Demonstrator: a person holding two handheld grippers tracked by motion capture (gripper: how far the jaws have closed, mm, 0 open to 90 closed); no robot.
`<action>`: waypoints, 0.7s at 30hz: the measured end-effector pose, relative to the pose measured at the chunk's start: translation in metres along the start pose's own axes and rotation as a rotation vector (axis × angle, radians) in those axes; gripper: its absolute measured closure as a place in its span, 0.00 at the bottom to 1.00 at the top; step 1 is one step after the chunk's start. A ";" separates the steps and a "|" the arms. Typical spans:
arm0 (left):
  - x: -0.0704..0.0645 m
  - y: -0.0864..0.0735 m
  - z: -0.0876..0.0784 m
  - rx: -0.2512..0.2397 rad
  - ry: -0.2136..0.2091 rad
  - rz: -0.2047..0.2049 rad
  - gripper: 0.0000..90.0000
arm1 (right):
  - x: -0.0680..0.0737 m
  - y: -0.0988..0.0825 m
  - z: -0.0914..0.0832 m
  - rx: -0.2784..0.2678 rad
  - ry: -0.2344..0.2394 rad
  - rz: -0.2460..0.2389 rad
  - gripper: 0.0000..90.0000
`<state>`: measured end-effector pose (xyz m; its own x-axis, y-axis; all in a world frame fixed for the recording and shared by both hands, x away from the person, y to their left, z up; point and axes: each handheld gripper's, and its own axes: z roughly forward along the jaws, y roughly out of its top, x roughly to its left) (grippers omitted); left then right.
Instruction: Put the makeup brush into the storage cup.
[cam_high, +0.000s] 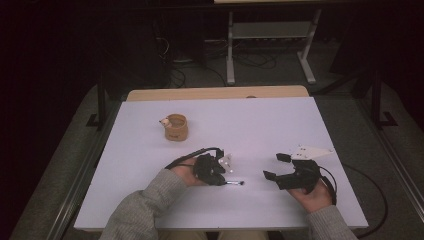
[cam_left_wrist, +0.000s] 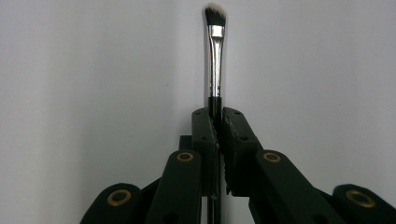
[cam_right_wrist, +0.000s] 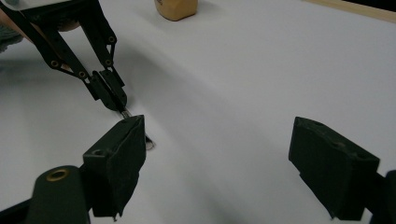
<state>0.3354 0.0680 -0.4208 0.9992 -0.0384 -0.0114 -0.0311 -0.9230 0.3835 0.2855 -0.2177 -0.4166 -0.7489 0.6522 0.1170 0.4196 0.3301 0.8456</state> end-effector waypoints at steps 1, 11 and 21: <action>0.000 -0.001 -0.001 -0.002 -0.012 -0.012 0.94 | 0.000 0.000 0.000 0.002 0.000 0.000 0.20; 0.001 -0.007 -0.022 -0.103 -0.012 -0.083 0.94 | 0.003 -0.001 0.003 0.020 0.022 0.010 0.21; -0.003 -0.012 -0.037 -0.176 -0.008 -0.114 0.94 | 0.008 -0.001 0.007 0.034 0.048 0.009 0.21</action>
<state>0.3332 0.0935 -0.3909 0.9957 0.0588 -0.0715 0.0880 -0.8406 0.5344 0.2831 -0.2082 -0.4200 -0.7683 0.6222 0.1503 0.4434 0.3480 0.8260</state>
